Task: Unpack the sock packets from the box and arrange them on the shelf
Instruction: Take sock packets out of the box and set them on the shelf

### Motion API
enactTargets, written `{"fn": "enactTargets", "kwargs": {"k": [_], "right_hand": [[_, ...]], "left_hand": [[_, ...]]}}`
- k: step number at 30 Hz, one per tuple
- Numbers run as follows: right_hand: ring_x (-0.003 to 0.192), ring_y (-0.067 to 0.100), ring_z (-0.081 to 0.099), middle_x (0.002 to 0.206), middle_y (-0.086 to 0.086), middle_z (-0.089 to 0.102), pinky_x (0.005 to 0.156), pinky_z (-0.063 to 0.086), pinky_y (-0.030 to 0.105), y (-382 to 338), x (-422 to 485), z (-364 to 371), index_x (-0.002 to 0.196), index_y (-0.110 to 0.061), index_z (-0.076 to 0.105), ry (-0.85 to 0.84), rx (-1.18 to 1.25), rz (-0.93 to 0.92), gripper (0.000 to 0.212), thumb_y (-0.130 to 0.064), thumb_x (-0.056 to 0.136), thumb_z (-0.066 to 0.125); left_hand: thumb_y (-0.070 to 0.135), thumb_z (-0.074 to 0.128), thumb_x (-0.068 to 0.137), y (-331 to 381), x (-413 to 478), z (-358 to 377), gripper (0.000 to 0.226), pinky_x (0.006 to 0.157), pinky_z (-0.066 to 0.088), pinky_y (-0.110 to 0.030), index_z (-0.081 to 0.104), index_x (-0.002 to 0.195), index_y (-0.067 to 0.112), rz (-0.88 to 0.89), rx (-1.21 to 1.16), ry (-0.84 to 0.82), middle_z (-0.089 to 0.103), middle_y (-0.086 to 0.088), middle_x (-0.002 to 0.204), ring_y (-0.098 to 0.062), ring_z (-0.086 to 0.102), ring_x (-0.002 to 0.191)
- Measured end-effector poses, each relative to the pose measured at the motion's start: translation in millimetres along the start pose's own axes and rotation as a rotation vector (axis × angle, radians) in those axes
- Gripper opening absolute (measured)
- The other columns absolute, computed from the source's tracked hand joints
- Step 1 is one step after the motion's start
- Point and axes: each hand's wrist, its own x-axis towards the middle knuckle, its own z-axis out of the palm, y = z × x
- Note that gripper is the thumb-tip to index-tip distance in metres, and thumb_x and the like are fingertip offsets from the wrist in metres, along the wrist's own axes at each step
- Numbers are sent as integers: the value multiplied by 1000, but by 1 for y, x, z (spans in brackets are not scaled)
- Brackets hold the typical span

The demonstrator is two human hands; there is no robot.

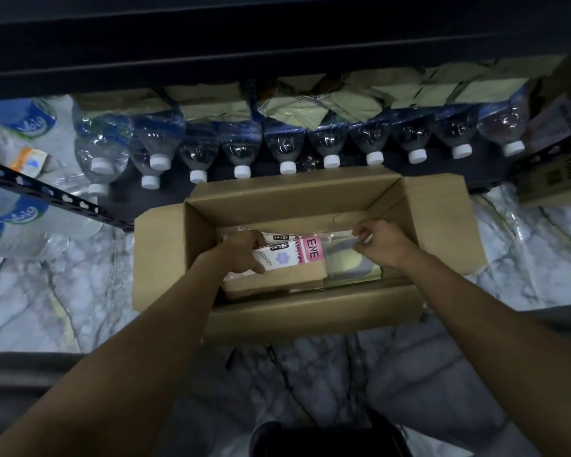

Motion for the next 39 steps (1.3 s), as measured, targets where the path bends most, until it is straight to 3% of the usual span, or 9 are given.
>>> {"fn": "enactTargets", "kwargs": {"k": [10, 14, 17, 20, 25, 31, 36, 39], "right_hand": [[86, 16, 55, 86, 3, 59, 78, 40, 21, -20, -22, -19, 104, -5, 64, 30, 22, -48, 21, -12, 84, 66], [89, 21, 60, 93, 5, 62, 80, 46, 28, -28, -35, -18, 101, -8, 65, 17, -6, -100, 20, -15, 83, 69], [86, 16, 57, 94, 2, 61, 77, 44, 24, -32, -41, -15, 103, -9, 65, -7, -8, -132, 24, -16, 81, 72], [86, 15, 55, 97, 2, 58, 75, 42, 22, -36, -42, -8, 104, -9, 65, -23, -36, -168, 26, -14, 80, 73], [93, 16, 55, 100, -1, 54, 81, 45, 26, -36, -28, 9, 108, -14, 63, -102, -117, -165, 33, -17, 77, 75], [112, 21, 55, 122, 4, 59, 97, 47, 36, -37, -2, 22, 120, -16, 60, -128, -348, -130, 47, -23, 76, 75], [127, 26, 39, 139, 5, 46, 103, 38, 37, -37, 20, 35, 132, -20, 50, -208, -544, -119, 55, -25, 81, 70], [134, 28, 30, 148, 4, 35, 108, 34, 38, -31, 31, 44, 140, -23, 41, -249, -616, -116, 65, -26, 81, 69]], "left_hand": [[20, 78, 81, 43, -99, -66, 35, 89, 51, -34, 68, 113, 12, 95, -100, 213, 72, -3, 110, -18, 66, 99], [25, 78, 81, 56, -157, -83, 18, 62, 43, -12, 65, 92, 19, 132, -51, 353, 65, 15, 79, -5, 60, 71], [30, 77, 81, 53, -189, -89, 22, 61, 44, -28, 62, 94, 22, 97, -36, 473, 65, 9, 82, -7, 58, 71], [29, 78, 79, 40, -210, -94, 25, 66, 48, -33, 64, 98, 20, 38, -75, 556, 68, 6, 88, -13, 63, 76], [29, 80, 78, 24, -222, -93, 22, 60, 47, -27, 65, 94, 25, -12, -105, 580, 69, 6, 83, -2, 61, 69], [28, 79, 79, 19, -214, -92, 25, 55, 40, -16, 67, 100, 23, -11, -108, 547, 64, 15, 77, 5, 57, 67], [29, 79, 78, 13, -208, -94, 26, 58, 42, -16, 68, 101, 27, -16, -113, 528, 67, 13, 80, 3, 60, 71], [27, 80, 77, 10, -204, -95, 28, 63, 45, -19, 69, 102, 22, -4, -112, 535, 71, 8, 86, -5, 64, 76]]}}
